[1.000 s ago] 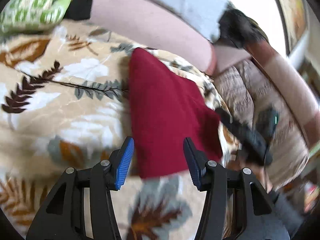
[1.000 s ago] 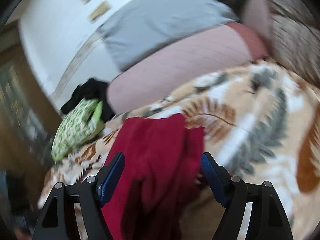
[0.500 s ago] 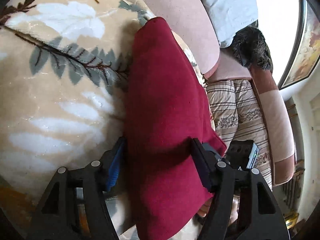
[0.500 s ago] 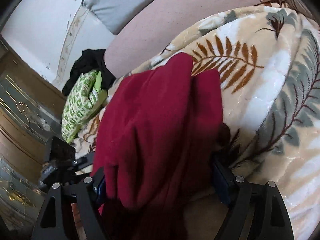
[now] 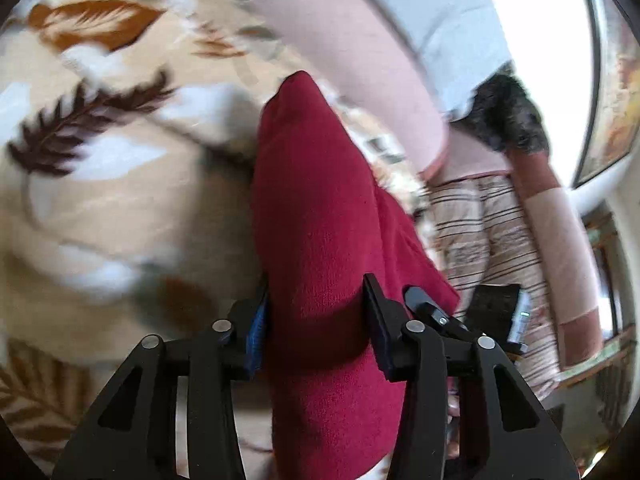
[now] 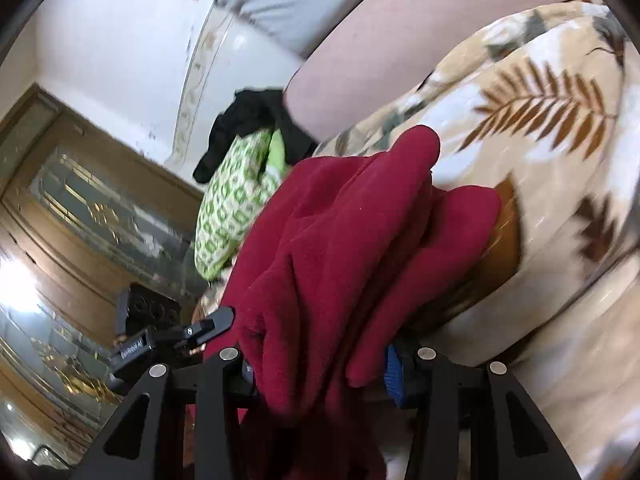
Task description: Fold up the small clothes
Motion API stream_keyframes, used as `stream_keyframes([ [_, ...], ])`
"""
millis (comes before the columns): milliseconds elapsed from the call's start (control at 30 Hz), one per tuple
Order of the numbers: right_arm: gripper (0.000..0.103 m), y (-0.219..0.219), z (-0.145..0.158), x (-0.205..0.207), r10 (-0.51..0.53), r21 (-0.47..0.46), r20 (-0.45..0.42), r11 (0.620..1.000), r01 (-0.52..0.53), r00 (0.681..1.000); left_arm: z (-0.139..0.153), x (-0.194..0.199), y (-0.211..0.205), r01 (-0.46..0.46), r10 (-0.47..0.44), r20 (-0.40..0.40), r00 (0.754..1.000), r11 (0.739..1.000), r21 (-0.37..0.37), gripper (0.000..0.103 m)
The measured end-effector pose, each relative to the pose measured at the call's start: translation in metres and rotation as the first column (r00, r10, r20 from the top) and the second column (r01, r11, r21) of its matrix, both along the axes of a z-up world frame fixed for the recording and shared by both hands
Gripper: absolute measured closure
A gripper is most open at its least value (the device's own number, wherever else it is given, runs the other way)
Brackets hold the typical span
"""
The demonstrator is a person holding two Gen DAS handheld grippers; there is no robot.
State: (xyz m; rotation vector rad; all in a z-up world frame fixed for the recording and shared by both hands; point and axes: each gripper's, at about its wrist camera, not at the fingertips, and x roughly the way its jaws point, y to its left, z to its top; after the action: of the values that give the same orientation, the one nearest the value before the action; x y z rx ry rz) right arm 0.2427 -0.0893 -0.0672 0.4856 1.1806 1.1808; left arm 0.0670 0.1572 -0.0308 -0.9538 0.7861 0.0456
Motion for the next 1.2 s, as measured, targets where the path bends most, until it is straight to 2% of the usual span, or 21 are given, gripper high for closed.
stream_keyframes([
  [67,0.051,0.01,-0.009,-0.015,-0.005,-0.083,0.04,0.997,0.008,0.999,-0.022,0.001,0.002,0.0,-0.003,-0.076,0.997,0.999,-0.036,0.054],
  [100,0.043,0.013,-0.018,-0.021,-0.012,-0.148,0.045,0.989,0.018,0.999,-0.025,-0.004,0.002,-0.01,0.006,-0.053,0.999,0.998,-0.064,0.053],
  [133,0.042,0.012,-0.026,-0.024,-0.026,-0.183,0.028,0.983,0.031,0.999,-0.022,-0.008,0.0,-0.014,0.011,-0.035,0.999,0.998,-0.069,0.052],
  [200,0.042,0.002,-0.028,-0.026,-0.069,-0.165,-0.014,0.984,0.066,0.998,-0.012,-0.015,-0.005,-0.02,0.019,-0.026,0.999,0.999,-0.033,0.052],
  [300,0.042,-0.019,-0.011,-0.028,-0.123,-0.176,-0.009,0.977,0.12,0.992,-0.002,-0.029,-0.012,0.002,-0.001,-0.007,1.0,1.0,0.004,0.052],
  [333,0.042,-0.027,-0.003,-0.031,-0.149,-0.188,0.021,0.971,0.15,0.989,-0.002,-0.032,-0.015,0.007,-0.007,-0.01,1.0,1.0,0.007,0.052],
  [400,0.042,-0.039,0.019,-0.042,-0.174,-0.144,0.105,0.972,0.188,0.979,-0.006,-0.039,-0.019,0.006,-0.006,-0.022,1.0,1.0,-0.01,0.052],
  [500,0.042,-0.036,0.058,-0.072,-0.108,-0.049,0.245,0.991,0.123,0.963,-0.015,-0.042,-0.024,0.01,-0.013,-0.039,0.999,0.997,-0.07,0.052],
  [567,0.042,-0.023,0.067,-0.095,-0.019,-0.036,0.302,0.999,0.031,0.953,-0.011,-0.046,-0.028,0.003,-0.004,-0.037,0.999,0.999,-0.039,0.052],
  [633,0.042,-0.009,0.051,-0.103,0.035,-0.118,0.276,0.993,-0.002,0.961,0.0,-0.054,-0.032,-0.009,0.009,-0.018,1.0,1.0,0.02,0.052],
  [667,0.045,-0.002,0.029,-0.1,0.062,-0.221,0.229,0.975,-0.009,0.971,0.005,-0.059,-0.033,-0.021,0.021,-0.008,1.0,0.999,0.045,0.052],
  [700,0.056,0.001,0.013,-0.098,0.074,-0.283,0.195,0.959,-0.016,0.978,0.01,-0.064,-0.035,-0.032,0.032,0.009,0.999,0.997,0.065,0.052],
  [733,0.057,0.0,0.005,-0.096,0.078,-0.306,0.177,0.952,-0.021,0.981,0.016,-0.068,-0.036,-0.037,0.034,0.03,0.999,0.996,0.082,0.052],
  [900,0.057,-0.004,0.011,-0.102,0.091,-0.307,0.225,0.952,-0.018,0.97,0.035,-0.067,-0.054,-0.013,0.0,0.105,0.994,0.992,0.124,0.052],
  [967,0.056,-0.003,0.012,-0.102,0.076,-0.3,0.228,0.954,-0.004,0.971,0.026,-0.055,-0.061,0.015,-0.024,0.069,0.997,0.991,0.134,0.05],
  [1067,0.056,-0.009,0.011,-0.106,0.073,-0.306,0.243,0.952,0.005,0.967,-0.013,-0.036,-0.066,0.059,-0.044,-0.1,0.994,0.987,0.15,0.052],
  [1167,0.058,-0.002,0.01,-0.107,0.1,-0.337,0.244,0.942,-0.013,0.964,-0.01,-0.032,-0.073,0.066,-0.044,-0.103,0.994,0.974,0.217,0.051],
  [1200,0.058,-0.003,0.018,-0.108,0.093,-0.348,0.273,0.938,0.008,0.958,-0.009,-0.032,-0.075,0.071,-0.047,-0.106,0.993,0.97,0.231,0.051],
])
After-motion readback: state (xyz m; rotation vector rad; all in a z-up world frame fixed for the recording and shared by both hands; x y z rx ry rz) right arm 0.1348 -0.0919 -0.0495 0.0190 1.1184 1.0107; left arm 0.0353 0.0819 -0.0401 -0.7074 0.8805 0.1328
